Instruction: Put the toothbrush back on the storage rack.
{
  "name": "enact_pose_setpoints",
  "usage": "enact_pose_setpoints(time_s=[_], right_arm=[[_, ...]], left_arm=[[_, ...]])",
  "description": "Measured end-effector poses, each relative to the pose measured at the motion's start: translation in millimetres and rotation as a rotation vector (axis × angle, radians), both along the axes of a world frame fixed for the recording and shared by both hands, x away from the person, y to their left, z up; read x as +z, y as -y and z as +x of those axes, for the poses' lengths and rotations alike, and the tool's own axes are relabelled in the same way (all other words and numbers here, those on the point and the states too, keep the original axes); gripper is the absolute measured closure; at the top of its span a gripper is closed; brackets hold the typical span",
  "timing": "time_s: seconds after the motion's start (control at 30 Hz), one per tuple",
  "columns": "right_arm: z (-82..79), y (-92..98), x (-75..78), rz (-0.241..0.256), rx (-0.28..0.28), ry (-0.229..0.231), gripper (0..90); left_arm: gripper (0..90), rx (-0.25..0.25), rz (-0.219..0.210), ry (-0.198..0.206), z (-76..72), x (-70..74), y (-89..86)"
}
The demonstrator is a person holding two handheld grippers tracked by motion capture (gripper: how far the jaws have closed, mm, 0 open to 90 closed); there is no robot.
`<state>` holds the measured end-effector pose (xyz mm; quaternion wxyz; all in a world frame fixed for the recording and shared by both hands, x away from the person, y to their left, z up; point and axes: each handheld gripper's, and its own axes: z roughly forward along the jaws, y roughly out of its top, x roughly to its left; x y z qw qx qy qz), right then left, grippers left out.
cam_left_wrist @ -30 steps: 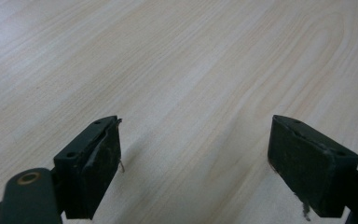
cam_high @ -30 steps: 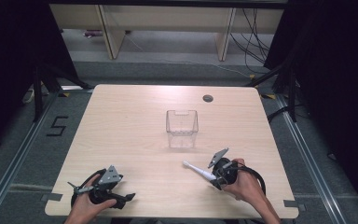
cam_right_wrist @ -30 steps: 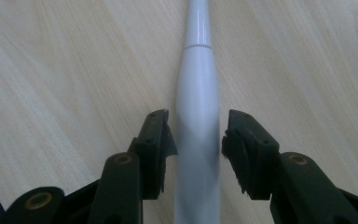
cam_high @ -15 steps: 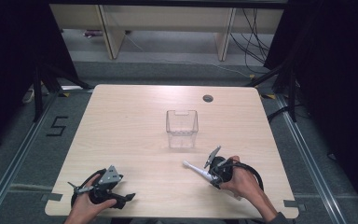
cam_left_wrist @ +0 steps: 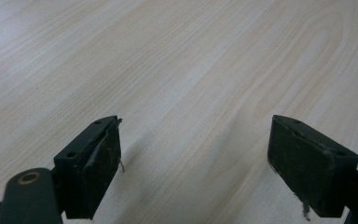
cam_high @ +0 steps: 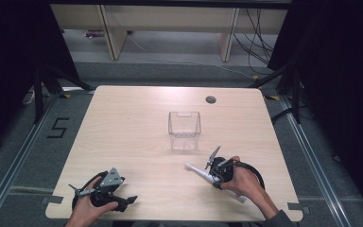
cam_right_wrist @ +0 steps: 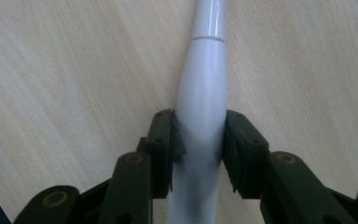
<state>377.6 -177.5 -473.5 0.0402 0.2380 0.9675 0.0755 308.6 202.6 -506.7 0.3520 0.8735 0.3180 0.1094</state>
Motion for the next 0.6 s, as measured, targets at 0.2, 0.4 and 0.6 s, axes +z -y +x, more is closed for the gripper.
enact_pose_setpoints(time_s=[0.2,0.4,0.6], right_arm=[[0.5,-2.5,-0.7,-0.016,0.011,-0.016,65.8],[2.7,-6.1,-1.2,-0.043,0.011,-0.04,66.2],[2.6,-6.2,-1.2,-0.03,0.023,-0.046,66.4]], left_arm=[[16.9,-0.011,0.004,0.004,0.6,0.9,-0.5],[16.9,0.001,-0.003,-0.002,0.0,0.3,0.1],[16.9,0.0,-0.023,0.0,-0.6,0.4,0.8]])
